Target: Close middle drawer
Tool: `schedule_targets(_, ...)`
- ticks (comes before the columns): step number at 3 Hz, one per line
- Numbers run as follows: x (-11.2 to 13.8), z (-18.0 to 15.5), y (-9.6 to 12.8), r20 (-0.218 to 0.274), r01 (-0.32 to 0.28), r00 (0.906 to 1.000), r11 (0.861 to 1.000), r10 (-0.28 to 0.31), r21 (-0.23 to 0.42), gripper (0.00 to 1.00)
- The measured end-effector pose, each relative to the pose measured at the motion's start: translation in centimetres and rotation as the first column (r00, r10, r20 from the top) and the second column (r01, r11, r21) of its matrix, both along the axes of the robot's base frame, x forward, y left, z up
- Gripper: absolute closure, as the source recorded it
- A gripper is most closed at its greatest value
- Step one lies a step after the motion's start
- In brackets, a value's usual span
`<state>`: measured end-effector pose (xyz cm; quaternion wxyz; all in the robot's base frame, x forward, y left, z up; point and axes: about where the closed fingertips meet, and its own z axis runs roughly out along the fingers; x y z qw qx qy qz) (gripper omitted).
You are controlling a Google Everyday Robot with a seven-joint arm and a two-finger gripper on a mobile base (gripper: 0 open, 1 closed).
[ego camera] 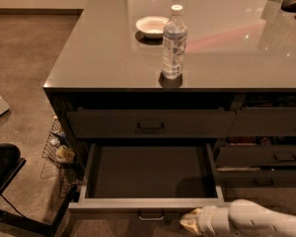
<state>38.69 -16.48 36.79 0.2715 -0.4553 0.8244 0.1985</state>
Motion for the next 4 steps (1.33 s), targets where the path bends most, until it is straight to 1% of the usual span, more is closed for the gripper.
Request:
schedule_targets(1, 3.1, 0.5, 1.4, 0.021, -0.024, 0.9995, 1.0, 0.024, -0.009, 1.0)
schedule_targets(2, 7.5, 1.5, 3.1, 0.052, -0.058, 0.9969, 0.998, 0.059, -0.023, 1.0)
schedule_targets(3, 13.5, 2.8, 5.6, 0.102, -0.105, 0.9889, 0.994, 0.108, -0.035, 1.0)
schedule_targets(4, 17.9, 3.7, 7.0, 0.138, -0.134, 0.9806, 0.99, 0.14, -0.048, 1.0)
